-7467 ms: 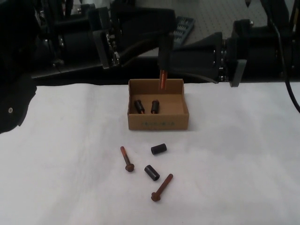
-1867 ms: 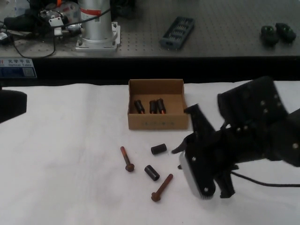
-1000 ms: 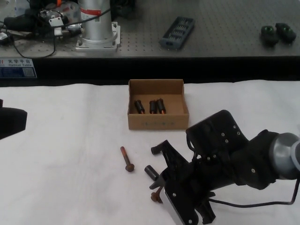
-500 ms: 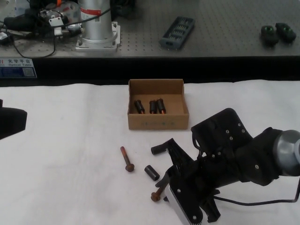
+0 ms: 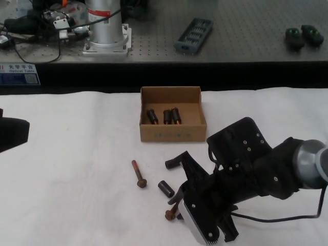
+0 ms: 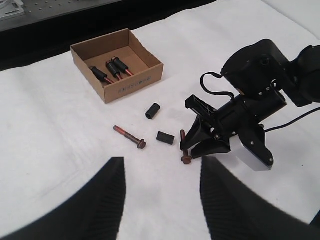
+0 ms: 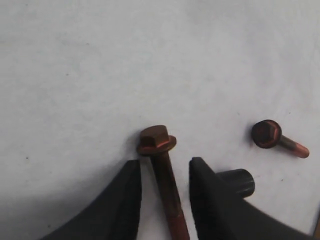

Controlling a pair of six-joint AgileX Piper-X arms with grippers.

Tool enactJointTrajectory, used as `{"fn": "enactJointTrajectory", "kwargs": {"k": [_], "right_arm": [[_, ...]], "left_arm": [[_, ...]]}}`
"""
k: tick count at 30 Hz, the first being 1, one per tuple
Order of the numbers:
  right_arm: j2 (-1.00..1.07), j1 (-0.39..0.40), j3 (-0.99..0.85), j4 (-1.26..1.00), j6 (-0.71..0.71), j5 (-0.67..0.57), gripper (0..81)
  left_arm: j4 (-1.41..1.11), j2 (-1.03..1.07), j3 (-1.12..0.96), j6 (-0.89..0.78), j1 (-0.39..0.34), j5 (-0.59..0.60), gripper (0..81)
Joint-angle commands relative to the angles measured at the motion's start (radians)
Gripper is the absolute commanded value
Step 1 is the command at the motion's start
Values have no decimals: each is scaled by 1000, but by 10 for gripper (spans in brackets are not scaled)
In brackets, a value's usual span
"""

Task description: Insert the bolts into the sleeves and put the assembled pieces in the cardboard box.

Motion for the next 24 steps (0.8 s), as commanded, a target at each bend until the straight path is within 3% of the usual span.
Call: {"fn": "enactJointTrajectory", "kwargs": {"k": [1,9,17,24], "right_arm": [[11,-4,-10,14,-8,-17,265],[33,-13,-46,73,-8,-28,258],[44,-13,-57,115,-8,-28,104],[44,-13,-57,118,-8,-23,97]], "left_arm": [[2,-2,-5,8,3,-7,344],[1,-2,-5,15,3,-7,344],[1,-2,-5,15,3,-7,344],[1,-2,-5,15,3,-7,344]]}}
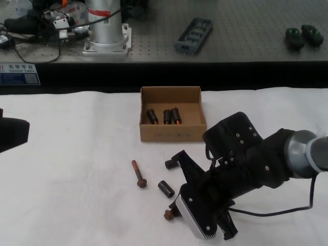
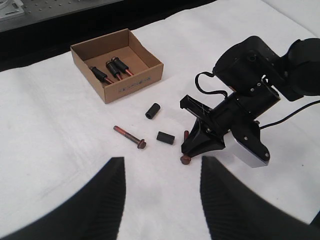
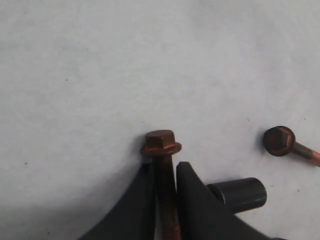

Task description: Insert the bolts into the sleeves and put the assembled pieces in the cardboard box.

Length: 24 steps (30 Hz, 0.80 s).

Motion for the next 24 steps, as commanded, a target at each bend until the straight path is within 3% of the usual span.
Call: {"fn": "enactJointTrajectory", "kwargs": {"k": [1,13,17,24], "right_arm": [[17,-7,-4,28,-2,1,97],[20,-9,-4,32,-6,4,95],[20,-9,-4,35,-24,36,8],[-4,-1,-4,35,-24,99,25]], "left_arm": [[1,-2,-5,12,3,-7,344],[1,-2,-5,12,3,-7,344],[1,-2,-5,12,3,-7,344],[15,-2,-5,12,3,-7,344]]}}
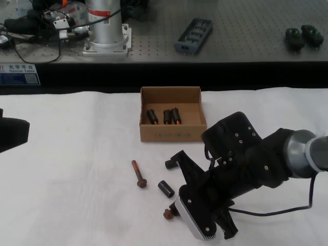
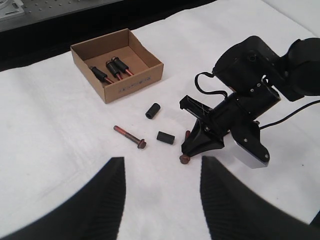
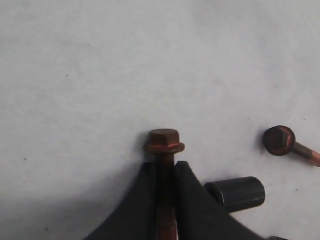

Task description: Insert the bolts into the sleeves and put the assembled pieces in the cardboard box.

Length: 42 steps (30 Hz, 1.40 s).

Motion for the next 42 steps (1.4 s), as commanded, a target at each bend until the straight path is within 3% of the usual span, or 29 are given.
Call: {"fn": "enactJointTrajectory", "kwargs": {"k": [1,5,17,24,28,32,38,42], "right_arm": [[-11,1,-1,30,-5,77,25],[-50,4,-1,38,23,125,25],[-178,14,-1,209,180,118,25],[-285,53,-1,209,513,118,25],[-355,62,-1,216,881,116,25],[-432,62,-1,240,1158,114,25],[-518,62,-1,241,1459,83,25],[-558,62,-1,247,1557,57,25]], "left_arm": [[14,-2,-5,12,3,-7,344],[56,-2,-5,6,3,-7,344],[70,-2,-5,-78,3,-7,344],[70,-2,-5,-199,3,-7,344],[70,-2,-5,-247,3,-7,344],[70,1,-5,-255,3,-12,344],[70,53,-5,-250,3,-39,344],[70,120,-5,-250,3,-39,344]]}}
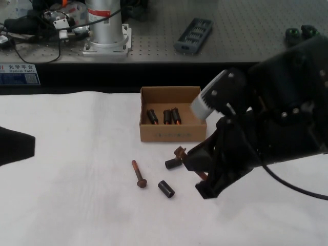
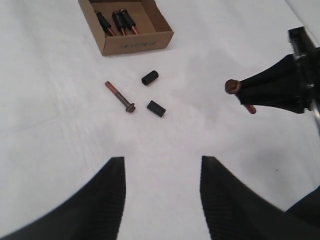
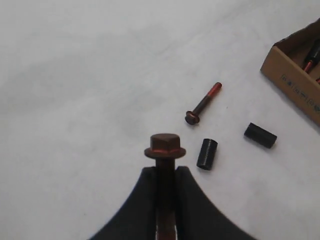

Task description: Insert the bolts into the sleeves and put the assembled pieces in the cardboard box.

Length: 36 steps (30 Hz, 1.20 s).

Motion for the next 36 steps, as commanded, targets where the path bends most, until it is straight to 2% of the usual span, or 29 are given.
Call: {"fn": "enactJointTrajectory", "kwargs": {"k": [1,3,10,16,20,26,29,32,36], "right_arm": [[-18,2,-1,-1,74,-24,25],[-32,2,-1,-1,98,-24,25],[-69,2,-1,16,146,-54,25],[-104,2,-1,60,149,-54,25],[-133,2,-1,99,149,-51,25],[-185,-8,-1,127,149,-46,25],[-213,-34,-1,133,149,-46,25],[-243,-74,-1,133,149,-46,25],[-286,-130,-1,141,149,-46,25]], "left_arm": [[2,28,-5,-11,3,-8,344],[-2,69,-5,-2,3,-6,344],[-79,246,-5,218,-48,-3,344],[-189,424,-5,209,-132,1,344],[-258,515,-5,51,-183,-9,344],[-401,599,-5,-311,-284,-75,344],[-468,634,-5,-421,-362,-209,344],[-519,678,-5,-512,-428,-404,344],[-569,754,-17,-653,-452,-451,343]]}}
